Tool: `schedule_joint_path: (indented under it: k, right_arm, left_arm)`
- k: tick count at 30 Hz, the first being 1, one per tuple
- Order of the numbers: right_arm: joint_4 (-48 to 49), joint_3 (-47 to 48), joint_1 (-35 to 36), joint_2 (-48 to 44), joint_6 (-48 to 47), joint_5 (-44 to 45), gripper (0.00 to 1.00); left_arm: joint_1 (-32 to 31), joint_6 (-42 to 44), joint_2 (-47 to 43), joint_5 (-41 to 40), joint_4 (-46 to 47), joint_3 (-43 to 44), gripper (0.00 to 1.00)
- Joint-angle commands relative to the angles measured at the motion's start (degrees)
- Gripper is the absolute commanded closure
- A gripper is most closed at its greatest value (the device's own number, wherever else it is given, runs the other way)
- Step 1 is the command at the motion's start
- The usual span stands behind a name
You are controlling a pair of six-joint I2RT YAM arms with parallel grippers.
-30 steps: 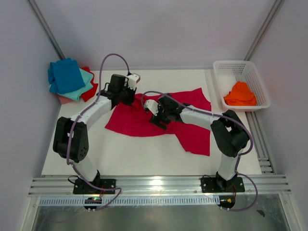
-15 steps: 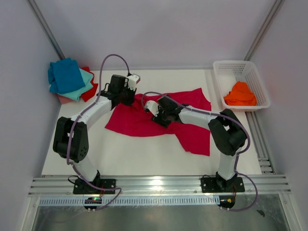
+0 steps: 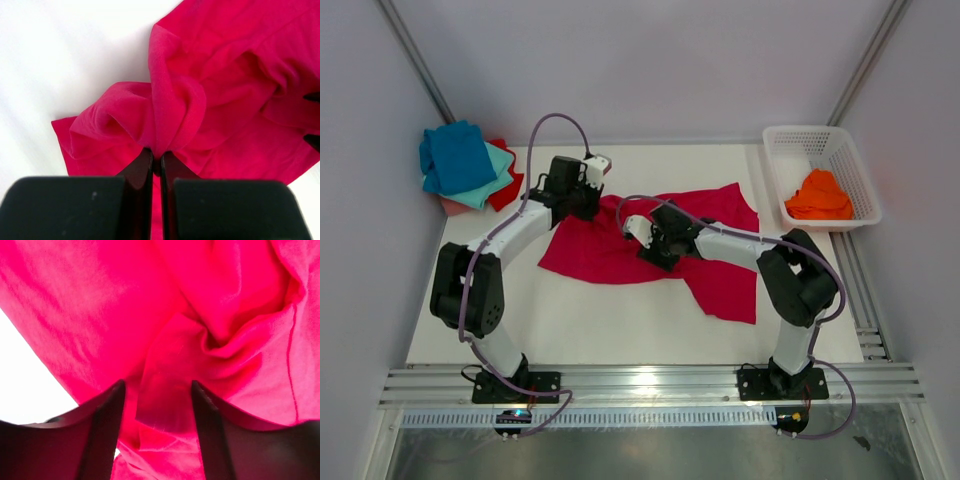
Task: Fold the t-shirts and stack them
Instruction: Flatten the tshirt out
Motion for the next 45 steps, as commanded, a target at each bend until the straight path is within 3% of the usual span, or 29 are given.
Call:
schedule_joint_path:
  k: [1,2,3,6,8,14,29,37,39,41,45]
  right_arm:
    - [-0.1,-0.8,0.1,-3.3,-0.5,-0.2,0.47]
    - [-0.1,-0.9,0.2,-3.3,-0.3,-0.1,0.54]
    - [-0.1,-1.0,0.2,-3.2,-0.2,0.0,0.69]
    - [0.0,-0.7,0.1,-2.8,0.3,0.6,0.93]
    - [0.0,-0.4,0.1,-2.4,0.4,1.1,0.96]
    - [1.8,-0.2,0.1,-2.7,0.2,3.3,0.97]
    - [20.3,5.2,-2.2,-8.2,4.8,29.3,0.97]
    - [26.1,7.8,-2.9,-7.4,4.3,36.6,0.97]
    - [25.9,8.5,-3.7,-7.3,4.4,37.4,0.97]
    - [25.8,8.5,-4.5,-8.0,4.4,37.7,0.97]
    - [25.8,7.1,-5.4,-10.1,5.0,37.7,0.97]
  left_arm:
    - [-0.2,0.4,-1.0,1.5,2.5,-0.2,1.0]
    - [-0.2,0.3,-1.0,1.6,2.4,-0.2,1.0]
    - [-0.1,0.2,-0.9,1.8,2.4,-0.2,1.0]
    - [-0.2,0.1,-0.8,1.8,2.4,-0.4,1.0]
    - [-0.2,0.2,-0.6,1.8,2.4,-0.5,1.0]
    - [-0.1,0.8,-1.3,1.4,2.3,-0.4,1.0]
    - [-0.1,0.9,0.1,-0.2,2.0,0.3,1.0]
    - [-0.1,1.6,1.6,0.2,0.9,0.9,1.0]
    - [-0.1,2.2,2.0,-1.9,0.9,1.3,1.0]
    - [-0.1,2.0,3.3,-9.5,1.1,2.8,1.0]
    - [-0.1,8.2,6.4,-16.5,0.5,9.4,1.0]
